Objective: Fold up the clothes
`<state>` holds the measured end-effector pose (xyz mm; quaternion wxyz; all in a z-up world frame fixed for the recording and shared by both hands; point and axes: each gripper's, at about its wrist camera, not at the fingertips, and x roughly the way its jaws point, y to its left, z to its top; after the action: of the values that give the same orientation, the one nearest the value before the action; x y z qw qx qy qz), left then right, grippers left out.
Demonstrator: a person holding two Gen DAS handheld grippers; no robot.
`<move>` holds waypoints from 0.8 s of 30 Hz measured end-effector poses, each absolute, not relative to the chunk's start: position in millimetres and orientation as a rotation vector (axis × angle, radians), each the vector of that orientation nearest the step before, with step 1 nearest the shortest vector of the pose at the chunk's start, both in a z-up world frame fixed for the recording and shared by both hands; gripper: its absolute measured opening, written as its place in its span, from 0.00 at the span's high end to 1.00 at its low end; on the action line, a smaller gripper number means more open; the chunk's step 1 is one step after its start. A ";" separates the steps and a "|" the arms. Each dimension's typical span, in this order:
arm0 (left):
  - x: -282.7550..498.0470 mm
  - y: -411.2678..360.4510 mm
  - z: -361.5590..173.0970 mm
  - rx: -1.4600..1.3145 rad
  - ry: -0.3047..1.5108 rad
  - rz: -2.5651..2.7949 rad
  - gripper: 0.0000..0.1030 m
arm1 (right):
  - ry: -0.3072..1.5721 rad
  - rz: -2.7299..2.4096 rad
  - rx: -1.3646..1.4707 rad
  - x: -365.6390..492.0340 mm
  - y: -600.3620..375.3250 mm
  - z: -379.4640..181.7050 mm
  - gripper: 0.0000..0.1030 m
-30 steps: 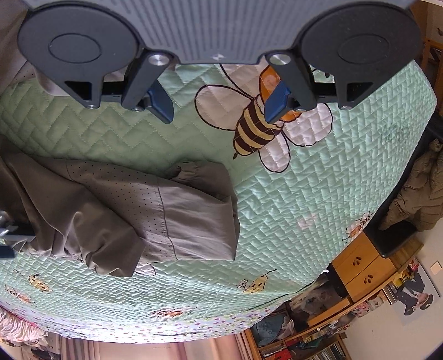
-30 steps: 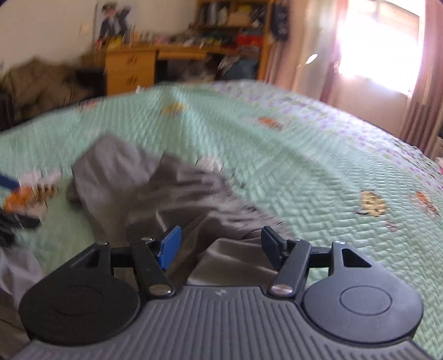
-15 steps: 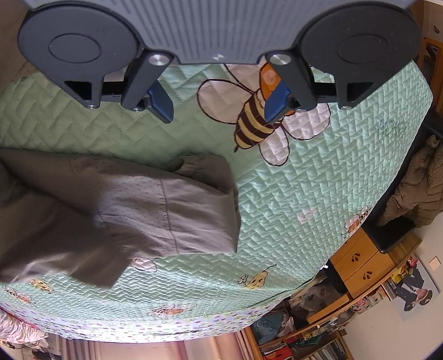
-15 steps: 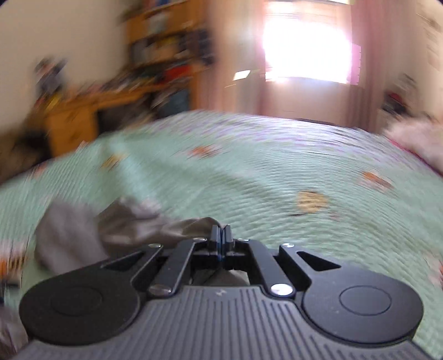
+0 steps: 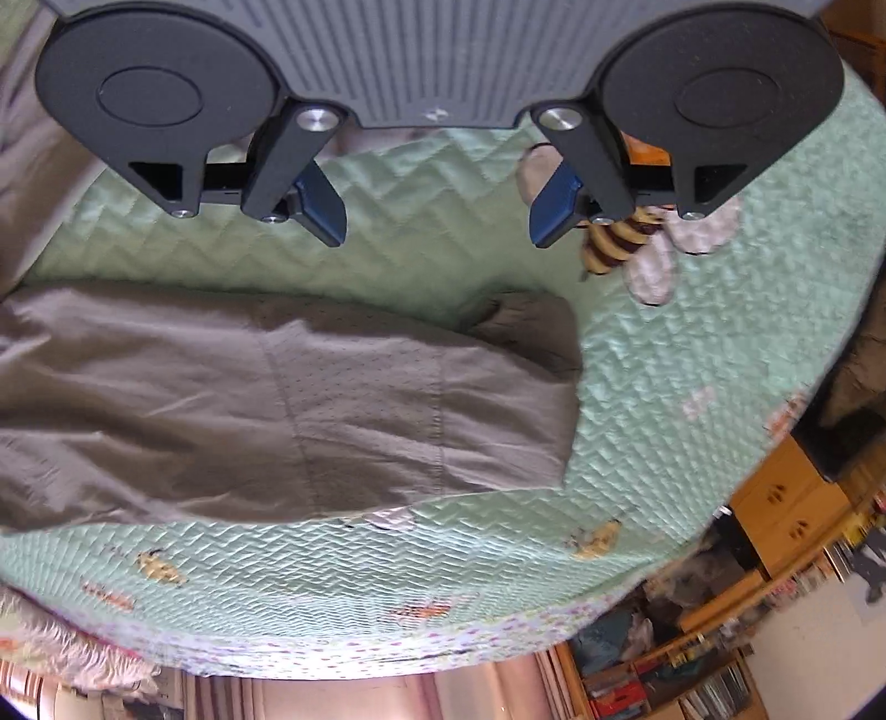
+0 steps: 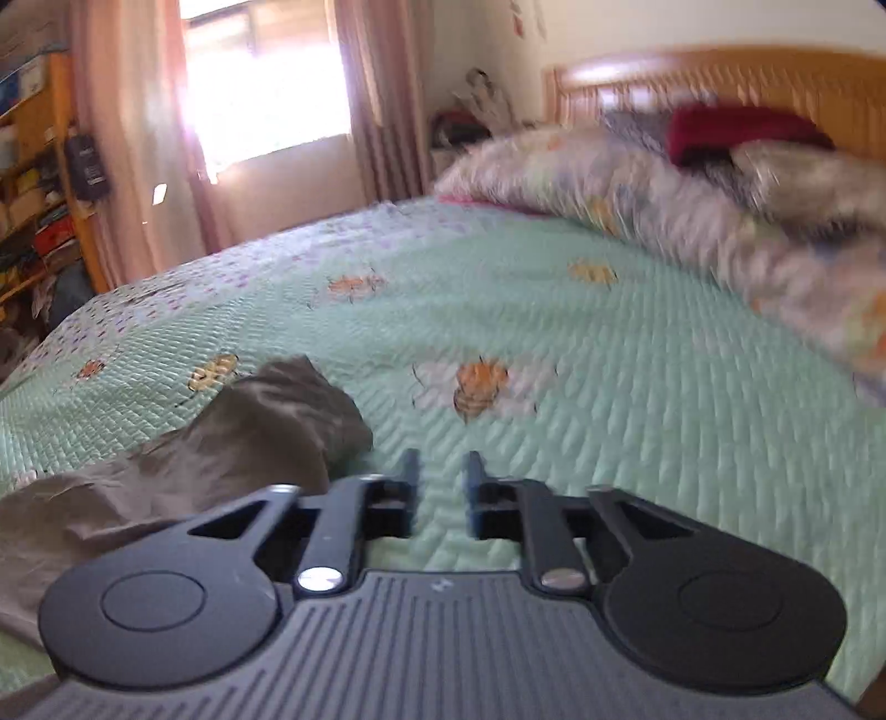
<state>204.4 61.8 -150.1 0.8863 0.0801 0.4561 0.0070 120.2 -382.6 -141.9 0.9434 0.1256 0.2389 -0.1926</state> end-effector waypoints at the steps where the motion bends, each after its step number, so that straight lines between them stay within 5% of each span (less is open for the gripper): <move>1: 208.1 63.0 -150.1 0.136 0.954 0.005 0.25 | 0.487 -0.362 0.256 130.7 -385.4 -138.4 0.46; 9: 237.4 86.8 -147.8 0.005 0.953 0.114 0.25 | 0.554 -0.212 0.460 263.4 -429.8 -174.0 0.39; 17: 252.7 120.8 -148.6 -0.046 0.963 0.220 0.24 | 0.710 -0.146 0.471 296.1 -431.4 -228.5 0.40; 18: 253.0 120.5 -150.2 -0.051 0.966 0.219 0.24 | 0.702 -0.136 0.456 295.9 -425.6 -228.8 0.46; 19: 252.7 119.5 -152.1 -0.054 0.968 0.216 0.24 | 0.697 -0.101 0.479 296.4 -422.8 -229.5 0.64; 24: 241.7 119.7 -155.4 -0.070 0.958 0.196 0.24 | 0.653 0.111 0.516 291.3 -386.1 -209.5 0.80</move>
<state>241.7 119.7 -155.4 0.8823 -0.0338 0.4598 0.0943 291.3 -386.1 -209.5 0.9130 0.2507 0.3172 0.0540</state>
